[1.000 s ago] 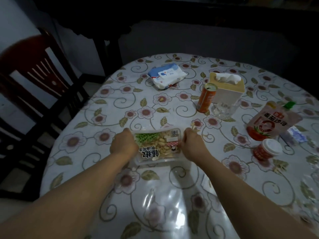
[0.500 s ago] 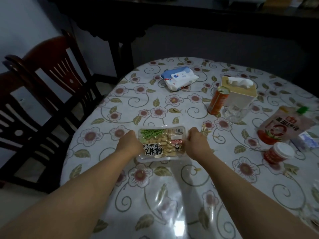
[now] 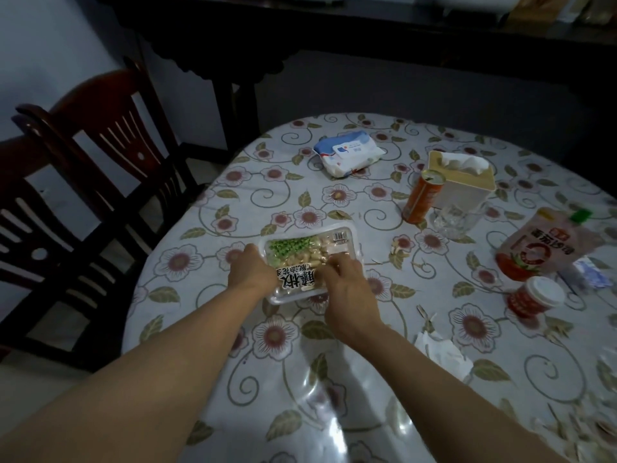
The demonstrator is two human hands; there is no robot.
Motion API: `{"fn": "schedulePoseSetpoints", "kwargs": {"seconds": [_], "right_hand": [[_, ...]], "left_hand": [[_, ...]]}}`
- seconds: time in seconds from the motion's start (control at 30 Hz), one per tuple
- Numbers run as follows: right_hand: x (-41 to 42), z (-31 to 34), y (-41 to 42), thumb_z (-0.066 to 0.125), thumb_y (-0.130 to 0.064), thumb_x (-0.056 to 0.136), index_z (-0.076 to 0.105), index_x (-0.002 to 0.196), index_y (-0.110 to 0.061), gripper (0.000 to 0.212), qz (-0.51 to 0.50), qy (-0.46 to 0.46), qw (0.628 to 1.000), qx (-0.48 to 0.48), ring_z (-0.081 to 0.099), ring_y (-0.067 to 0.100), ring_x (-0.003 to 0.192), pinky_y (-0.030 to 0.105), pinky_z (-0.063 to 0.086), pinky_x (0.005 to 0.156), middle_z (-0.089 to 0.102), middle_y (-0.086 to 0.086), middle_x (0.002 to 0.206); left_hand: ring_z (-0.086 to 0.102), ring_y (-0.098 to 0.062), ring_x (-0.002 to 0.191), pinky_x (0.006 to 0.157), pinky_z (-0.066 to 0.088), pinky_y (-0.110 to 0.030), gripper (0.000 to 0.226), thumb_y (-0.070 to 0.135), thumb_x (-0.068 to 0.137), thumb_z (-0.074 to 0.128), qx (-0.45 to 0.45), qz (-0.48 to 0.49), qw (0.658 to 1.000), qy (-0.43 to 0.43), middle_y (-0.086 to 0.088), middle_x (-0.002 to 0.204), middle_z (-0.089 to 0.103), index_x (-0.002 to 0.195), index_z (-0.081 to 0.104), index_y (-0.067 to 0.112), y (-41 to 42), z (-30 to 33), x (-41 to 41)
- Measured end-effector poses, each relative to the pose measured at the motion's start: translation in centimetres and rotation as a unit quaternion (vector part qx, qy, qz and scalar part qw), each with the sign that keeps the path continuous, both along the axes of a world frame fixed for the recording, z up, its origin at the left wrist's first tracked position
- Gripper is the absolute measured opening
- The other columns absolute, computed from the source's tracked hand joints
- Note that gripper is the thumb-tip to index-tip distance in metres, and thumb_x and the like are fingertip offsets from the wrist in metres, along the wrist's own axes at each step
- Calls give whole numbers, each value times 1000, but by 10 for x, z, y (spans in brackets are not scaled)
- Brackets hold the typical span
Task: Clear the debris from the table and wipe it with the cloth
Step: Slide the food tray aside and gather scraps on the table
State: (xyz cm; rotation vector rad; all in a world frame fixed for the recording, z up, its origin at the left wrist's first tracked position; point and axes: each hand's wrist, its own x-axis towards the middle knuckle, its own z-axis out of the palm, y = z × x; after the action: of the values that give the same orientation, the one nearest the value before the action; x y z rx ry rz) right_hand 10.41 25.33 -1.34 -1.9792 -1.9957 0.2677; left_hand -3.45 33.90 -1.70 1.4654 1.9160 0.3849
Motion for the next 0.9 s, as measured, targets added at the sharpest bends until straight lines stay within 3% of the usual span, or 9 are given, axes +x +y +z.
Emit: {"fn": "schedulePoseSetpoints", "kwargs": {"seconds": [0.07, 0.2, 0.3, 0.4, 0.53, 0.67, 0.77, 0.83, 0.9], "right_hand": [[-5, -3, -5, 62, 5, 74, 58, 116, -9, 44, 9, 32, 998, -48, 45, 24, 115, 32, 50, 86, 43, 7, 126], [-15, 5, -1, 48, 16, 70, 60, 115, -6, 52, 5, 86, 995, -56, 50, 25, 110, 30, 46, 79, 51, 9, 119], [-22, 13, 6, 50, 12, 70, 47, 132, -9, 66, 33, 70, 996, -40, 34, 29, 128, 33, 41, 99, 37, 11, 140], [-34, 17, 2, 61, -3, 75, 39, 136, -8, 65, 75, 7, 990, -118, 15, 31, 139, 41, 31, 111, 17, 8, 153], [-46, 26, -11, 61, -3, 77, 51, 123, -3, 46, 78, 14, 984, -160, 41, 27, 122, 35, 45, 90, 39, 10, 135], [-34, 21, -1, 59, 1, 74, 44, 130, -6, 59, 25, 0, 997, -76, 30, 27, 130, 35, 39, 104, 33, 10, 142], [-34, 22, -3, 61, -6, 76, 38, 135, -11, 64, 47, -24, 990, -127, 19, 30, 138, 44, 33, 110, 18, 9, 152], [-40, 26, -9, 61, -10, 78, 49, 129, -10, 52, 77, 0, 983, -166, 32, 28, 133, 42, 42, 102, 32, 10, 145], [-41, 32, -7, 60, -7, 78, 55, 123, -9, 46, 67, 29, 990, -123, 40, 27, 126, 39, 47, 97, 42, 9, 137]], "left_hand": [[58, -32, 101, 74, 45, -30, 41, 0, 82, 52, 3, -5, 1000, 14, -20, 131, 46, 122, 47, 4, 0, 1, -2], [58, -34, 103, 73, 41, -31, 39, 3, 83, 53, 20, -38, 998, 44, -20, 127, 49, 121, 45, 5, -2, 3, -8], [57, -34, 105, 75, 41, -31, 40, 4, 83, 54, 21, -41, 998, 40, -20, 127, 49, 122, 46, 5, -3, 5, -10], [58, -33, 105, 75, 43, -31, 38, 9, 82, 54, 28, -30, 998, 40, -18, 123, 54, 120, 49, 6, 0, 7, -10], [59, -33, 106, 79, 46, -34, 37, 7, 82, 55, 41, -21, 998, 48, -16, 116, 60, 119, 49, 6, 1, 11, -12], [59, -33, 103, 79, 46, -34, 34, 4, 82, 52, 42, -27, 998, 35, -16, 113, 61, 116, 49, 5, 1, 13, -14], [59, -33, 103, 79, 45, -34, 35, 4, 82, 53, 42, -25, 998, 34, -16, 112, 61, 117, 49, 5, 3, 13, -13], [59, -33, 102, 76, 44, -33, 34, 4, 82, 54, 44, -31, 998, 40, -14, 109, 62, 115, 49, 5, 4, 11, -15], [61, -32, 99, 72, 43, -31, 31, 6, 81, 54, 46, -42, 997, 43, -9, 103, 63, 111, 52, 5, 5, 8, -16]]}}
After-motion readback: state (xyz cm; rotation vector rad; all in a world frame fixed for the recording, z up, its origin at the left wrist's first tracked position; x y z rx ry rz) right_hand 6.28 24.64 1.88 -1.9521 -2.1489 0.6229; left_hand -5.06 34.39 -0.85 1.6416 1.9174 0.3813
